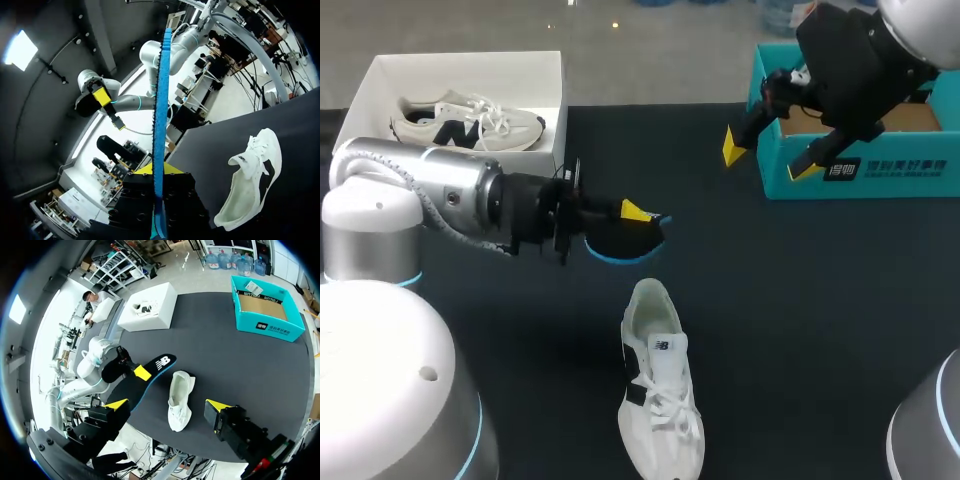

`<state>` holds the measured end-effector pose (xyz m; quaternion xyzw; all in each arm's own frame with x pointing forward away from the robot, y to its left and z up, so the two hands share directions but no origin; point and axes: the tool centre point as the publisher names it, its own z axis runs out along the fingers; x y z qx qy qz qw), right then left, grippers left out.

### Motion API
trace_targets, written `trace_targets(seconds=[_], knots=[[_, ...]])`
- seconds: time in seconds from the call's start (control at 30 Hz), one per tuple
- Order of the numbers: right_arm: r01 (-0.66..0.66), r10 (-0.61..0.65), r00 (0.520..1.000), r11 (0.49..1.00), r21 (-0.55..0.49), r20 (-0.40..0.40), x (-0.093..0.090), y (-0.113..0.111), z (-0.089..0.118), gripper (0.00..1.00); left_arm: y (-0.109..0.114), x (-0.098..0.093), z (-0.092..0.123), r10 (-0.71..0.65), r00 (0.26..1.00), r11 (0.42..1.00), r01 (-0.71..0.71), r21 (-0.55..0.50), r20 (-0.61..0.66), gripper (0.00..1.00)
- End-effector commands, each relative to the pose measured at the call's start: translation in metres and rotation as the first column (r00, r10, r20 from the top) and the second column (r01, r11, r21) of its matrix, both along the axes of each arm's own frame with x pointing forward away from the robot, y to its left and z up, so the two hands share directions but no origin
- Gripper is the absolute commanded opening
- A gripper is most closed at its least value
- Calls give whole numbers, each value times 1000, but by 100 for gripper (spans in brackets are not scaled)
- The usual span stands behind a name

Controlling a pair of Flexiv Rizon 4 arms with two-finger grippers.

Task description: Take the shoe out of the shoebox, open the shoe tongue, remove and reinsert the insole, then place the shoe into the shoebox

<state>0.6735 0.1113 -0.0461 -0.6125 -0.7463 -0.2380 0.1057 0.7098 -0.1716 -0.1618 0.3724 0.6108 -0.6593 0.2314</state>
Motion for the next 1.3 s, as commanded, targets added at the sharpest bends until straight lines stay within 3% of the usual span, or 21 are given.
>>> trace_targets(seconds=[0.03, 0.3, 1.0, 1.03, 1.1, 1.13, 1.3], knots=[[-1, 1, 1000, 1000, -2, -3, 2, 2, 0, 100, 3, 8, -6, -41, 992, 999, 41, 0, -117, 0], [-1, 1, 1000, 1000, -2, -3, 2, 2, 0, 100, 3, 4, -6, -20, 977, 1000, 20, -3, -211, 0], [-1, 1, 1000, 1000, -2, -3, 2, 2, 0, 100, 3, 3, -5, -20, 977, 1000, 19, -6, -212, 0], [-1, 1, 1000, 1000, -2, -3, 2, 2, 0, 100, 2, 6, -3, -15, 954, 998, 31, 47, -301, 0], [-1, 1, 1000, 1000, -2, -3, 2, 2, 0, 100, 2, 9, -2, -24, 928, 998, 47, 52, -371, 0], [-1, 1, 1000, 1000, -2, -3, 2, 2, 0, 100, 1, 11, -3, 5, 911, 993, 42, 106, -412, 0], [-1, 1, 1000, 1000, -2, -3, 2, 2, 0, 100, 5, 12, -6, -5, 819, 986, 99, 134, -573, 0]])
